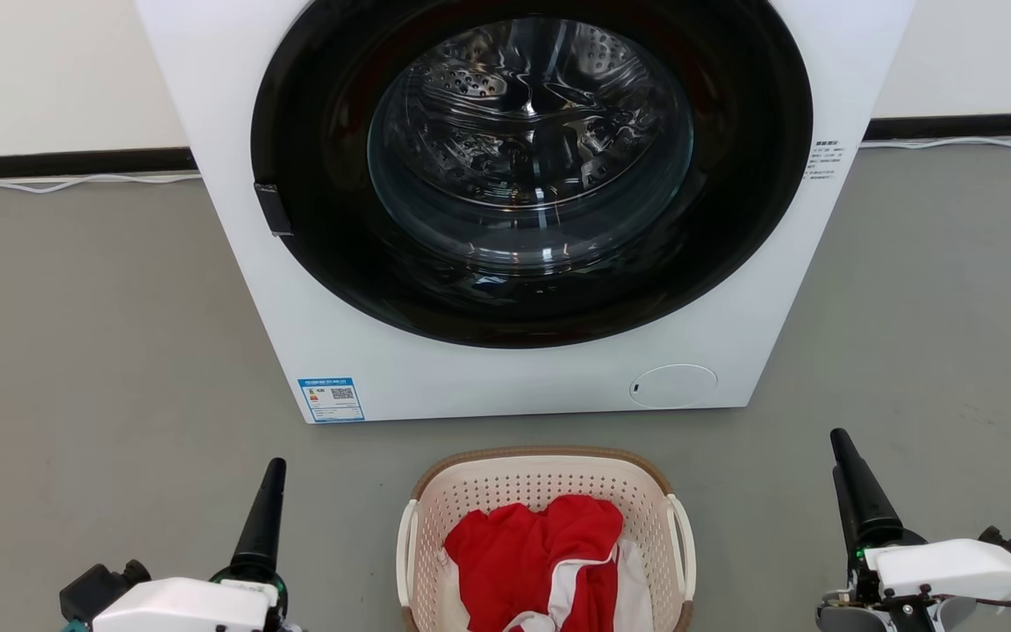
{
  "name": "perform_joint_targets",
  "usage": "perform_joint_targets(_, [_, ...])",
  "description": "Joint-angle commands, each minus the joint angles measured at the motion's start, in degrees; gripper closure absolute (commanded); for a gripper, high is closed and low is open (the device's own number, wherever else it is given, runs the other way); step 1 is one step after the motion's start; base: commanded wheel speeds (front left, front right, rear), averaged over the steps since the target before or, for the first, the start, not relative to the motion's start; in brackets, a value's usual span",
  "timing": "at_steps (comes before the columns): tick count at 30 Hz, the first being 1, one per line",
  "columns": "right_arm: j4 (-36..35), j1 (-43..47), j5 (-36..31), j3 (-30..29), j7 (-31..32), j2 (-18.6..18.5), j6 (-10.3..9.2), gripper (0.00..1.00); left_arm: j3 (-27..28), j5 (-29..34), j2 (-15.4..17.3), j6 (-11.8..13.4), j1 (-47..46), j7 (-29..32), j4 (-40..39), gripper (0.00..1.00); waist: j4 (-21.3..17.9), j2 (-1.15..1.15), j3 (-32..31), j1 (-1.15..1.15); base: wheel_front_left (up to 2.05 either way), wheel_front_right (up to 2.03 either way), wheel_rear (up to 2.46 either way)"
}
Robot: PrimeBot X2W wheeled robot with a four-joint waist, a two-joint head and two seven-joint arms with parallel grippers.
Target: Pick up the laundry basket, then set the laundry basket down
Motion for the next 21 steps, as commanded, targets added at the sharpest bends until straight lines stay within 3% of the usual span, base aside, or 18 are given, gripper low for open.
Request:
perform_joint_targets(1, [-2.1, -2.3, -1.2, 0.7, -0.8, -0.8, 0.15, 0.00, 0.3, 1.4, 0.4, -0.2, -2.8, -0.3, -1.9, 0.00, 0.0, 0.00, 0.0, -0.01, 0.00, 0.00, 0.00])
perform_joint_targets(21, [-2.7, -3.0, -16.1, 4.5, -4.4, -2.7, 0.22, 0.00, -1.0, 20.7, 0.6, -0.3, -3.3, -3.9, -2.4, 0.00, -0.3, 0.00, 0.2, -0.01, 0.00, 0.00, 0.00])
